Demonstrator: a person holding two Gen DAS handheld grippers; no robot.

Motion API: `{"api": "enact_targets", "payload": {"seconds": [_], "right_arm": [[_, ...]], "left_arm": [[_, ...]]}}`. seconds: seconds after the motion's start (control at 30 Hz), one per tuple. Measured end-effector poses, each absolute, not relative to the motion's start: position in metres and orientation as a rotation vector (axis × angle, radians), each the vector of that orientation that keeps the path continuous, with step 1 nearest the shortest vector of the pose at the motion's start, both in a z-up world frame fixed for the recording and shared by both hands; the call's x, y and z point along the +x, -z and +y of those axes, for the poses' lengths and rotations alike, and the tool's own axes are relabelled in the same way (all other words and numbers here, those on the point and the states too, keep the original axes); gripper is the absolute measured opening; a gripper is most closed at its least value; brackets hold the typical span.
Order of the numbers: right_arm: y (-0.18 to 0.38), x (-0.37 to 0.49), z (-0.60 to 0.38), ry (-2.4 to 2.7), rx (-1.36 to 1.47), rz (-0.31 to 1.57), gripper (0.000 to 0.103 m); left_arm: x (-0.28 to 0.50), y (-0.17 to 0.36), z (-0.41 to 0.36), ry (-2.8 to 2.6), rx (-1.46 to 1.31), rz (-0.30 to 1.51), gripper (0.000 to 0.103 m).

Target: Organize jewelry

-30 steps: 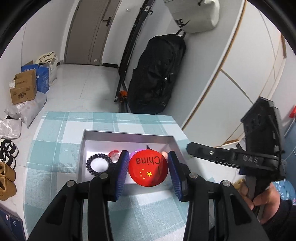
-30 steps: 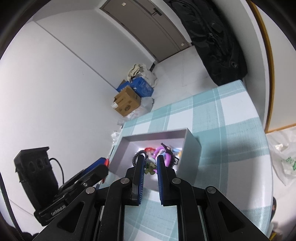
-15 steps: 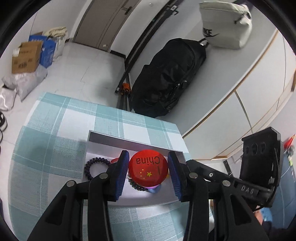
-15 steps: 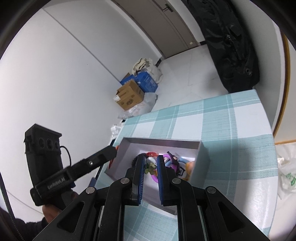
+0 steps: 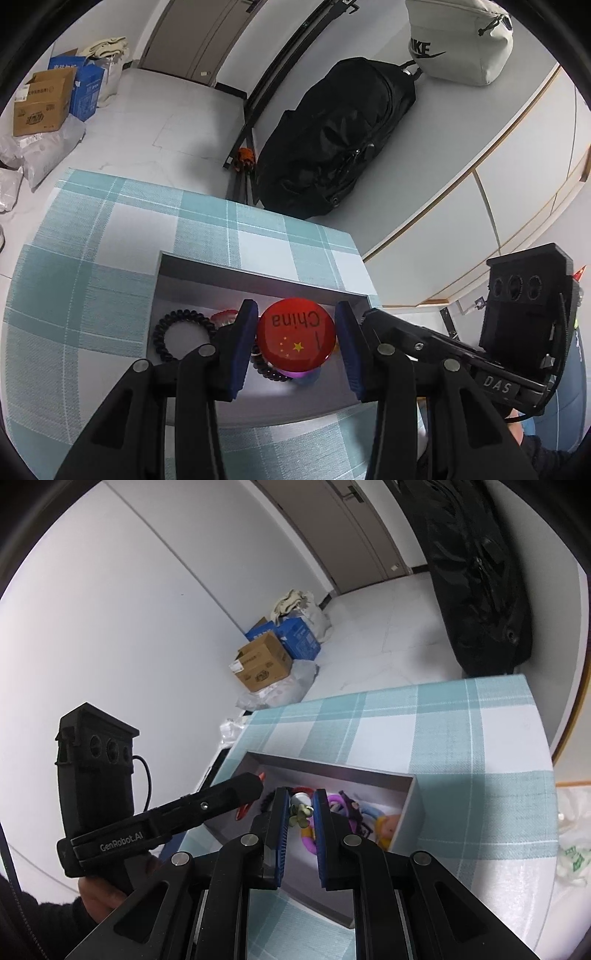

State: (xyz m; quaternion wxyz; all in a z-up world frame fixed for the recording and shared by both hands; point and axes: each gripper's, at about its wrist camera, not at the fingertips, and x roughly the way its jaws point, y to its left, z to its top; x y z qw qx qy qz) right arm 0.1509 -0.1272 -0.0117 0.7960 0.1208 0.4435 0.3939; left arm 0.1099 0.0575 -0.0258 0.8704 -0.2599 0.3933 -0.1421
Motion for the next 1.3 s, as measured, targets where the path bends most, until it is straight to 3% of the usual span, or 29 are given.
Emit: {"api": "enact_targets", "payload": {"seconds": [0.4,0.43,0.47,0.5,0.67,1.0,1.1,1.17,1.3], "right_arm": [[0.009,0.147,-0.128,-0.829,0.231,0.929,0.015],[0.009,0.146,-0.128,-0.824,0.229,0.926,0.015],[0.008,0.146,-0.128,-0.821,0.229,0.924,0.016],[0.008,0.146,-0.129,-0.823,0.234,0.922,0.018],[0.005,0.146,-0.136,-0.808,0.250,0.901,0.034],[-0.004,0.133,-0.140,-0.784,0.214,0.849,0.049],[-0.009,0.124,-0.141,-0.782,0.189,0.815,0.057],[-0.012,0.118,-0.140,-0.779,0.171,0.796,0.069],[-0.015,0.105,-0.136,-0.761,0.124,0.766,0.079]], "left_arm": [[0.115,0.030,0.052,0.297,-0.543,0.848,0.038],[0.116,0.031,0.053,0.295,-0.554,0.856,0.040],[0.116,0.031,0.055,0.300,-0.575,0.860,0.051],[0.115,0.032,0.056,0.300,-0.586,0.860,0.056],[0.111,0.024,0.052,0.283,-0.551,0.835,0.068],[0.093,0.011,0.050,0.146,-0.440,0.801,0.074],[0.082,0.002,0.048,0.112,-0.395,0.772,0.080],[0.075,-0.003,0.044,0.093,-0.360,0.752,0.081],[0.064,-0.008,0.038,0.058,-0.297,0.723,0.082]]}}
